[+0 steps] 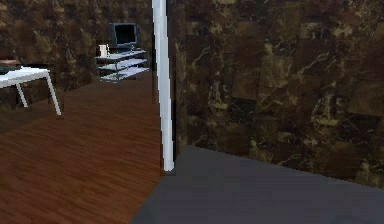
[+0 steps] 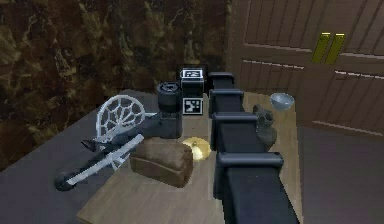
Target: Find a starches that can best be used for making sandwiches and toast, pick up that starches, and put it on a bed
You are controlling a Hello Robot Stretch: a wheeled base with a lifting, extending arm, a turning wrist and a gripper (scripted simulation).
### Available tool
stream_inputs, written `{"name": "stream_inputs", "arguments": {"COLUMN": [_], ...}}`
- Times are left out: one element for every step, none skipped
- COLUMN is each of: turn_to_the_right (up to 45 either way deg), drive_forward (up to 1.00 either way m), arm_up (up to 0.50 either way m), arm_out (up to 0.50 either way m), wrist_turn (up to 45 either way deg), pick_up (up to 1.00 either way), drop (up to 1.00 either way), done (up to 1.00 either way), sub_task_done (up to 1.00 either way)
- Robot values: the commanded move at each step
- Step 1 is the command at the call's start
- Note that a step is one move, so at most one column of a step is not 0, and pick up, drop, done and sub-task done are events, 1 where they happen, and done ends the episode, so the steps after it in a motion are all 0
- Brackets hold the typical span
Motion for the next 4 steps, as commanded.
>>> {"name": "stream_inputs", "arguments": {"turn_to_the_right": [0.0,0.0,0.0,0.0], "drive_forward": [0.00,0.00,0.00,0.00], "arm_up": [0.00,0.00,-0.28,0.00], "arm_out": [0.00,0.00,0.00,0.00], "wrist_turn": [45.0,45.0,0.0,0.0], "pick_up": [0.00,0.00,0.00,1.00], "drop": [0.00,0.00,0.00,0.00], "done": [0.00,0.00,0.00,0.00], "sub_task_done": [0.00,0.00,0.00,0.00]}}
